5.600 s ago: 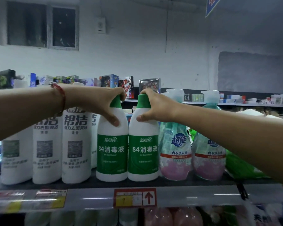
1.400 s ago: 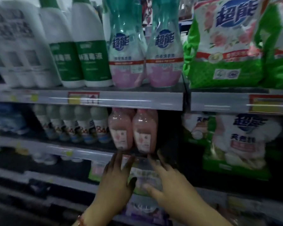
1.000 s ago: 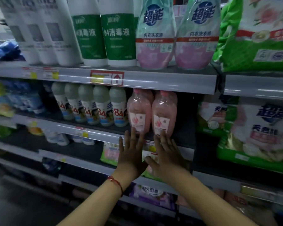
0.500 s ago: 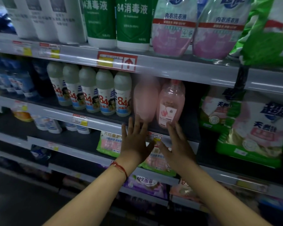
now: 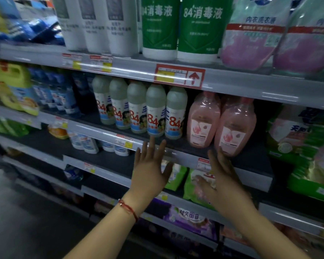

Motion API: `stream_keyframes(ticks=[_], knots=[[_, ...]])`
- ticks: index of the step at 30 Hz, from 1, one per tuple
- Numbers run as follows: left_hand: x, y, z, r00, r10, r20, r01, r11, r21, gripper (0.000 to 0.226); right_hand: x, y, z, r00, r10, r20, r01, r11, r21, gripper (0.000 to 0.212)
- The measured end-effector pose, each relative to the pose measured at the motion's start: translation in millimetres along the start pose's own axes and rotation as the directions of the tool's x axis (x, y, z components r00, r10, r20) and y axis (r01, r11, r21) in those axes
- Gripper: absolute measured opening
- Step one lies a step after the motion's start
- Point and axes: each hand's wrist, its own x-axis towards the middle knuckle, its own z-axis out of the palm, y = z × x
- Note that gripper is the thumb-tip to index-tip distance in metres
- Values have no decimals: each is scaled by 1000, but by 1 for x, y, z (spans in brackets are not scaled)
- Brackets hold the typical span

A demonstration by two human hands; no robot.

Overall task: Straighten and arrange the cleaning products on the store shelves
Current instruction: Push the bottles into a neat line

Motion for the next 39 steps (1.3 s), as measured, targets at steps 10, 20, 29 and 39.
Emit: stream_keyframes(ticks=[10, 20, 29, 39], knots=[[34, -144, -33, 966, 86, 245, -127, 980, 155, 84, 72, -128, 72, 993, -102, 52, 108, 987, -122, 84], [68, -145, -19, 869, 385, 310, -438, 891, 120, 91, 100, -158, 108, 995, -1, -104, -28, 960, -279, 80], [65, -176, -30, 891, 415, 186, -431, 900, 58, 81, 98, -179, 121, 991, -104, -87, 82, 971, -224, 84], [83, -194, -32, 872, 420, 251, -442, 896, 39, 86, 127, -209, 124, 1000, 17, -21, -22, 956, -294, 75]])
